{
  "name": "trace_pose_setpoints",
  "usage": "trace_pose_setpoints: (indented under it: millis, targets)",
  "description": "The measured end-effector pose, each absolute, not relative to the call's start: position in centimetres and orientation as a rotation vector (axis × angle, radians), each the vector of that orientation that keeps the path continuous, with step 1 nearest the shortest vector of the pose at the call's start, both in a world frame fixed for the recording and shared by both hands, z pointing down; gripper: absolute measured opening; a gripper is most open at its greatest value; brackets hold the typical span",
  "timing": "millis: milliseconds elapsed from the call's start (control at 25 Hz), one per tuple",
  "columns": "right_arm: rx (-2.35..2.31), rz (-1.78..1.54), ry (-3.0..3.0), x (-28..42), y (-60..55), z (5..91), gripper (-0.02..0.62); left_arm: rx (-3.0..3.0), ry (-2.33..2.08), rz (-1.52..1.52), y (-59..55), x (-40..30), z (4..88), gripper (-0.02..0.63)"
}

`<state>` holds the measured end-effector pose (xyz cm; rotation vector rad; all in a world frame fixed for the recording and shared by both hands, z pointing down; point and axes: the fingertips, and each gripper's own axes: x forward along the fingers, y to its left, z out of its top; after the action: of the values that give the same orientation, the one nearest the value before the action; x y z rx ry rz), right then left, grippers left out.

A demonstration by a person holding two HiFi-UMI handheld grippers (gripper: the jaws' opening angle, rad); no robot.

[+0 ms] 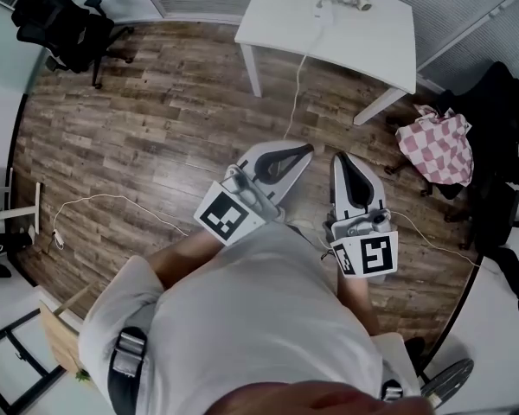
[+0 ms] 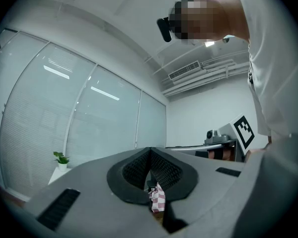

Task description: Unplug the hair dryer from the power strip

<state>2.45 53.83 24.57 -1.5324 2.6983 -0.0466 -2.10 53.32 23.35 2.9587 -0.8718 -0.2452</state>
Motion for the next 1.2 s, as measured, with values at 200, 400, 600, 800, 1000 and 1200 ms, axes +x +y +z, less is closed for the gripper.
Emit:
trace_pose_setpoints:
  millis: [200, 400, 600, 800, 1000, 1200]
  targets:
    - [-1.535, -0.047, 2.714, 1.5, 49.5, 24.6, 0.032, 2.94, -0.867, -0.256, 49.0, -2.9, 23.8, 0.023]
    - [-1.541, -0.057, 2.713, 0.8, 44.4, 24.9, 0.032, 2.938, -0.861, -0.26, 43.8, -3.7, 24.1, 0.023]
    - [-1.553, -0.063, 2.713, -0.6, 38.8, 24.9, 0.032, 2.931, -0.843, -0.244, 38.8, -5.1, 24.3, 0.023]
    - [-1.545, -0.047, 2.713, -2.2, 34.2, 24.4, 0.032, 2.939, -0.8, -0.236, 34.4, -6.1, 24.7, 0.023]
    - [-1.567, -0.026, 2.708, -3.6, 30.3, 24.2, 0.032, 2.947, -0.77, -0.244, 30.4, -7.2, 24.8, 0.023]
    - [-1.59, -0.032, 2.692, -4.1, 27.3, 24.5, 0.032, 2.961, -0.758, -0.247, 27.2, -7.7, 24.8, 0.023]
